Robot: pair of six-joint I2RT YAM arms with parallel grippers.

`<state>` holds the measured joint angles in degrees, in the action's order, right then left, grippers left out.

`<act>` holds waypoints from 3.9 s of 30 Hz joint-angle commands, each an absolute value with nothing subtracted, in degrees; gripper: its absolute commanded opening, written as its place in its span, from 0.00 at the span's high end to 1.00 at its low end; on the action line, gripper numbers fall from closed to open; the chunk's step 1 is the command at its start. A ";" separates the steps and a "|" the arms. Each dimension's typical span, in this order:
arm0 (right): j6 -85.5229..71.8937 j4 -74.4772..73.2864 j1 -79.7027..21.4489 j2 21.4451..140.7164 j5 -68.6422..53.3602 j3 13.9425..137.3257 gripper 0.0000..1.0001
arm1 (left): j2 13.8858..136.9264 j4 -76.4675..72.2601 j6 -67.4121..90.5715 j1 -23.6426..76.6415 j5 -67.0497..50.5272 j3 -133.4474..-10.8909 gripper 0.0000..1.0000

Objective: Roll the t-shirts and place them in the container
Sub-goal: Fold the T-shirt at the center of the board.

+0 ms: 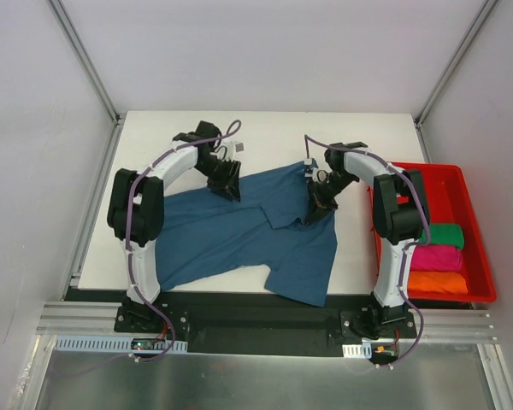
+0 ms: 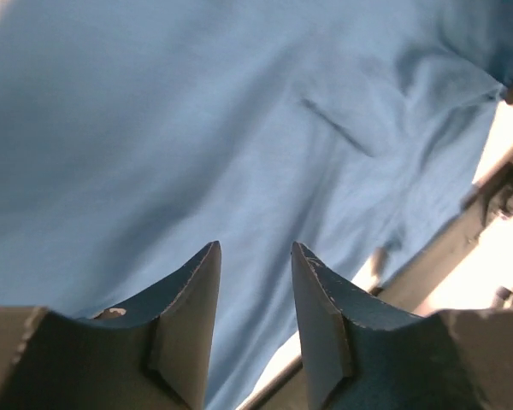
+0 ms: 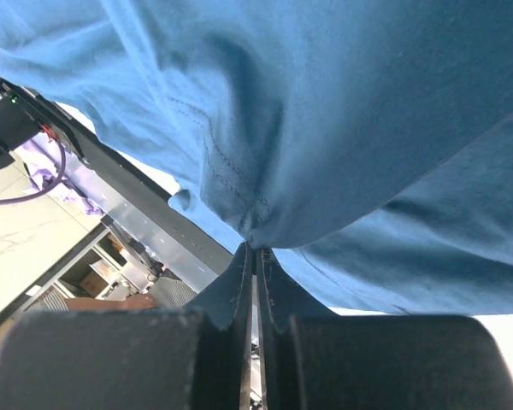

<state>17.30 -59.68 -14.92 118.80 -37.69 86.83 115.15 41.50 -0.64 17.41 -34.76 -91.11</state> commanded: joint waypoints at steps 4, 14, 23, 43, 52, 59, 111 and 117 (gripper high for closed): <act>20.82 -62.75 -13.28 114.26 -40.68 88.85 0.99 | 106.97 23.06 6.42 27.67 -41.06 -76.93 0.59; 23.12 -63.19 -10.73 110.66 -41.31 87.98 0.99 | 117.50 16.18 22.66 32.25 -45.35 -78.84 0.59; 22.15 -62.93 -9.23 110.48 -44.64 87.89 0.99 | 120.67 14.85 26.45 33.93 -43.24 -81.74 0.54; 21.36 -62.23 -9.40 110.74 -42.63 88.42 0.99 | 117.44 14.41 27.60 30.15 -45.61 -80.16 1.00; 14.68 -61.70 -11.07 106.18 -42.54 82.18 0.99 | 113.38 30.38 17.15 29.36 -45.18 -84.98 1.00; 12.75 -61.70 -11.69 105.20 -41.14 81.83 0.99 | 113.64 38.93 10.99 29.09 -42.80 -87.98 1.00; 45.35 -48.51 -15.65 142.99 5.44 127.00 0.99 | 125.23 46.23 -23.20 -0.97 -2.11 -96.20 1.00; 46.67 -46.94 -12.05 143.17 11.24 126.56 0.99 | 136.65 49.21 -25.22 -0.35 -2.81 -118.15 1.00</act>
<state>43.92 -47.88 -15.99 142.45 2.13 128.18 129.43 50.13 -21.78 -0.43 -4.89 -105.27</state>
